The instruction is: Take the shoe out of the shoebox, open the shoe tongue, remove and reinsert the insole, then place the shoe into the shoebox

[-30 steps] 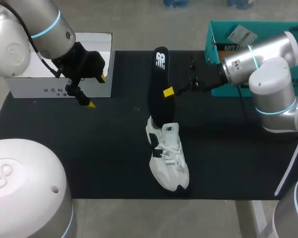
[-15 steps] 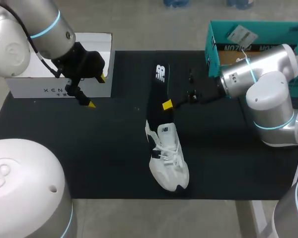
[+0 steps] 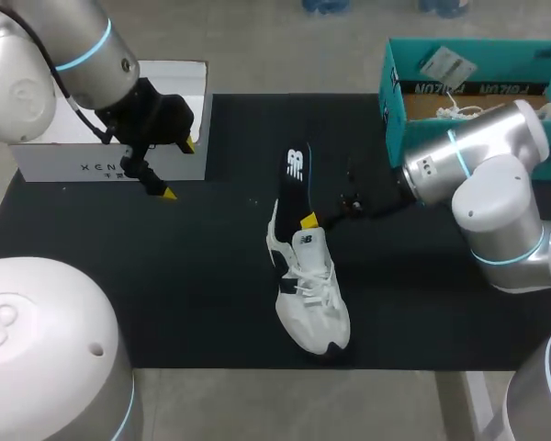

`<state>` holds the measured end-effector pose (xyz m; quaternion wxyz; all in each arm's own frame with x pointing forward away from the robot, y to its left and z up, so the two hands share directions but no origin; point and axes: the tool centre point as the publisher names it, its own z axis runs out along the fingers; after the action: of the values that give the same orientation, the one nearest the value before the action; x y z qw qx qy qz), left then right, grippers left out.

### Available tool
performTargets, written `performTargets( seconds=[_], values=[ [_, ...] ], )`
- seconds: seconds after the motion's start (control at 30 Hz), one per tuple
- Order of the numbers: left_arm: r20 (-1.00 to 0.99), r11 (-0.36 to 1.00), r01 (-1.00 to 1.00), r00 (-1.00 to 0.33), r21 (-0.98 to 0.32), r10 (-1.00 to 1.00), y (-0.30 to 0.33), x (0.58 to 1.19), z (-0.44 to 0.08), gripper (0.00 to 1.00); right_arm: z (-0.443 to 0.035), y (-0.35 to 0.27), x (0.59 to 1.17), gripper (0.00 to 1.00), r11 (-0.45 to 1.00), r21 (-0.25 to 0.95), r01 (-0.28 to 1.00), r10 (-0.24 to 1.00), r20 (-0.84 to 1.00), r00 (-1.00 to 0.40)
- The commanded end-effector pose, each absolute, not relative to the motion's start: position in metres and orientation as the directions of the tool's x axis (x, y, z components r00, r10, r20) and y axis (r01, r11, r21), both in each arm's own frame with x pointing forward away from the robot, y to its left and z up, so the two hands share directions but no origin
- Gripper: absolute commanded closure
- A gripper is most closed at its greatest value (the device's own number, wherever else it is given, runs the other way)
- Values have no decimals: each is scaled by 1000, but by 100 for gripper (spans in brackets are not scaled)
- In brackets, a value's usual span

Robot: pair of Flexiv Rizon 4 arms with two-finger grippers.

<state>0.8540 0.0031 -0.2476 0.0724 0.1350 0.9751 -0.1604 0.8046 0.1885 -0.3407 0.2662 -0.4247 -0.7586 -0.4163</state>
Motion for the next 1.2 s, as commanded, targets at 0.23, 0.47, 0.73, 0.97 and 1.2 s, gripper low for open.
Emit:
performTargets(
  seconds=[0.23, 0.47, 0.73, 0.97, 1.2],
  values=[
    [-185, 913, 286, -953, -291, 240, 3, 853, -247, 0, -332, 190, 821, 59, 312, 416, 854, 418, 747, -517],
    [-185, 913, 286, -953, -291, 240, 3, 853, -247, 0, -320, 189, 842, 64, 339, 437, 833, 417, 724, -549],
    [-185, 913, 286, -953, -291, 240, 3, 853, -247, 0, -318, 187, 848, 100, 338, 449, 828, 421, 715, -559],
    [-185, 913, 286, -953, -291, 240, 3, 853, -247, 0, -328, 194, 829, 100, 337, 431, 837, 405, 736, -542],
    [-185, 913, 286, -953, -291, 240, 3, 853, -247, 0, -350, 201, 801, 100, 320, 383, 866, 391, 779, -490]
  ],
)
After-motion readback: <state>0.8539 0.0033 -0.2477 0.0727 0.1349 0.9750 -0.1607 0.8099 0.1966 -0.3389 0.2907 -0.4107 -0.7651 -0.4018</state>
